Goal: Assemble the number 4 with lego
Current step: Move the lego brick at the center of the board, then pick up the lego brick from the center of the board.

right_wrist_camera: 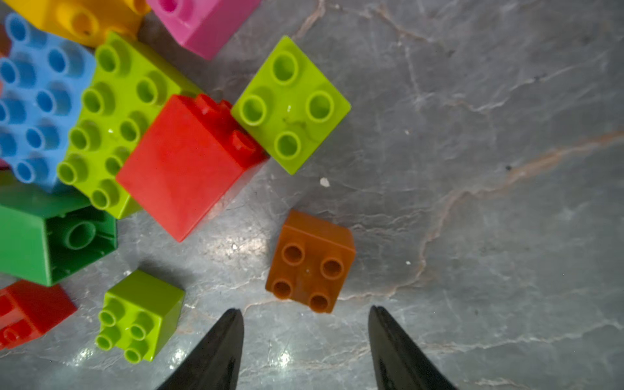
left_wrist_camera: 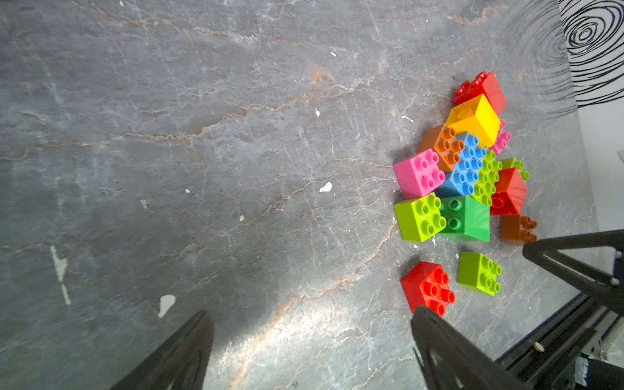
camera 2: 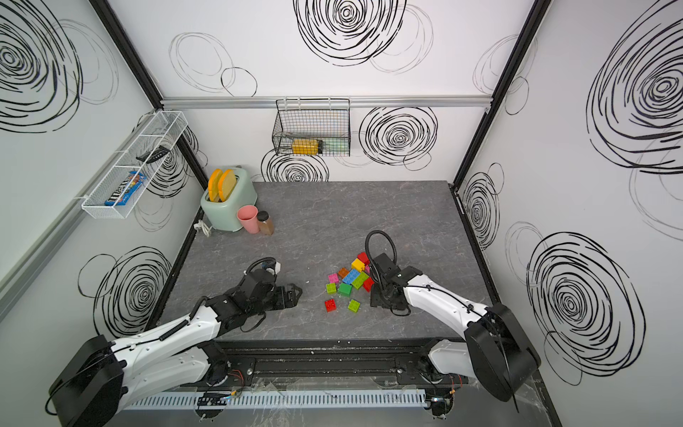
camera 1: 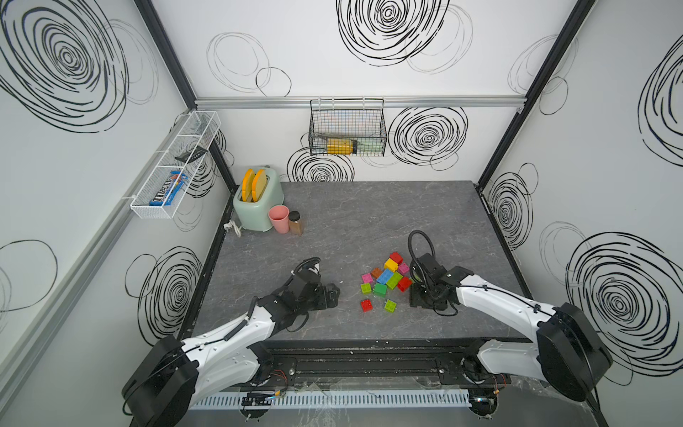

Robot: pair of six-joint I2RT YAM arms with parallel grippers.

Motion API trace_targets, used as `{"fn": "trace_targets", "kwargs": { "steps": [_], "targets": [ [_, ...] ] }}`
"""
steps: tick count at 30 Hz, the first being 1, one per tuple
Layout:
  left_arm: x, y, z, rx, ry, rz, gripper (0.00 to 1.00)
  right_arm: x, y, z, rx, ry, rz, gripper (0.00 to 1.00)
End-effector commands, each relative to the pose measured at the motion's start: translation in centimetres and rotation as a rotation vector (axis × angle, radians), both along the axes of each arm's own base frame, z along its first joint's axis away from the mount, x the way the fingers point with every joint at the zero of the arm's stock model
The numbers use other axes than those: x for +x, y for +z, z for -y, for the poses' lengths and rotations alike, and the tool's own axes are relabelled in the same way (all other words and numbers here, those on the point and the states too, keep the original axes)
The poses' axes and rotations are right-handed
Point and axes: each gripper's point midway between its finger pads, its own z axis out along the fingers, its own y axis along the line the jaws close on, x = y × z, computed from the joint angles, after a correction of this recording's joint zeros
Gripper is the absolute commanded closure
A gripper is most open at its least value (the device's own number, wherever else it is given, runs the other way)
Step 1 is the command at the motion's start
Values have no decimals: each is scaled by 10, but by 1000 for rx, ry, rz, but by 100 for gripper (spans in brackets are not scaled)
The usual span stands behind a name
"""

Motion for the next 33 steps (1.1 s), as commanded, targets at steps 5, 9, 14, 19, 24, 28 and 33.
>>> {"fn": "trace_targets", "kwargs": {
  "steps": [5,9,14,19,24,28,33],
  "targets": [
    [3,-1,-1,-7,3,5,4,11,-6,3,-9,-83,19,38],
    [3,-3,-2,-6,4,-1,4,15,-7,5,-22,-93,39,43],
    [3,-5,-2,-3,5,-8,4,19,-8,8,-45,-100,55,49],
    [2,-8,-1,-6,-1,-17,4,20,-11,9,-56,-94,53,54],
    [1,-10,-2,-5,-2,-22,4,21,-11,10,-62,-83,61,62],
    [1,-11,-2,-6,-3,-24,4,20,-6,9,-64,-47,71,71],
    [1,-10,0,-15,-16,-26,4,11,32,-50,77,314,172,81]
  ]
}}
